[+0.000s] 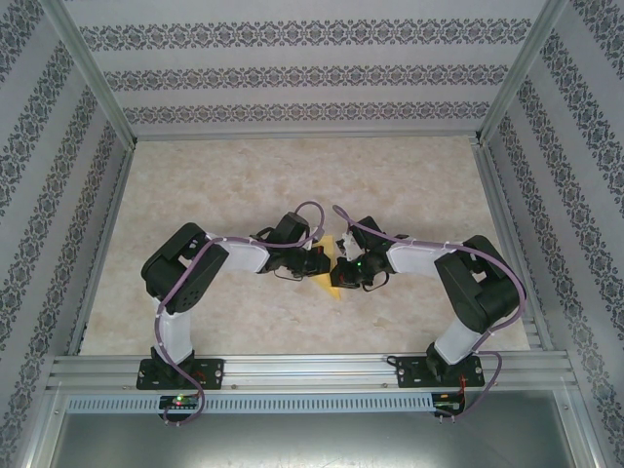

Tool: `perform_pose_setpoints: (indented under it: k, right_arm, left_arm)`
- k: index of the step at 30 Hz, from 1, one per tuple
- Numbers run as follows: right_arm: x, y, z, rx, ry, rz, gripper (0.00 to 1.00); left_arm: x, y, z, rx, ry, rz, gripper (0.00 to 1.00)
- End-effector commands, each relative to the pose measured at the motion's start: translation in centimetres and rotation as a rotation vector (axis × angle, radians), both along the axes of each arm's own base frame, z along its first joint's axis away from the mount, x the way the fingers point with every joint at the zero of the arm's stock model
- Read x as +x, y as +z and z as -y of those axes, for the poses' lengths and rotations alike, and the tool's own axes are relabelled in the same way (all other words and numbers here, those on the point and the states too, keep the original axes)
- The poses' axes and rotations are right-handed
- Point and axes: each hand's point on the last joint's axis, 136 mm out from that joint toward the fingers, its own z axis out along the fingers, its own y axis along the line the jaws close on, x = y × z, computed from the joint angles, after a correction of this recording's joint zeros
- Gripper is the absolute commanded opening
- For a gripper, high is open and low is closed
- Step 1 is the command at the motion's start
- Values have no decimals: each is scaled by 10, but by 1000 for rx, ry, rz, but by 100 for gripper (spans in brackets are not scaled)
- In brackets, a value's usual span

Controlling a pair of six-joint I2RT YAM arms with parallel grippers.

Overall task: Fold a paper plane with a square sheet of paper (fold left side to right side)
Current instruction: Fourth fold the wing at the center of the table.

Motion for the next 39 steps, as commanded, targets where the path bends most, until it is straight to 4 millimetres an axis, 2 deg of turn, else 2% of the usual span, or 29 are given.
perform_pose_setpoints:
  k: [1, 8, 14, 24, 39]
  right_arm:
    - [-32, -40, 35, -215, 7, -115, 0]
    - [-36, -41, 39, -257, 32, -124, 0]
    - [-42, -44, 40, -274, 52, -136, 0]
    - [-44, -44, 41, -276, 52, -135, 0]
    - [-48, -43, 40, -266, 55, -138, 0]
  left_arm:
    - [0, -16, -2, 27, 18, 8, 6]
    - [8, -27, -8, 58, 33, 19, 6]
    - [26, -26, -20, 97, 67, 35, 6]
    - [67, -10, -39, 136, 99, 89, 6]
    - [123, -14, -74, 173, 173, 113, 6]
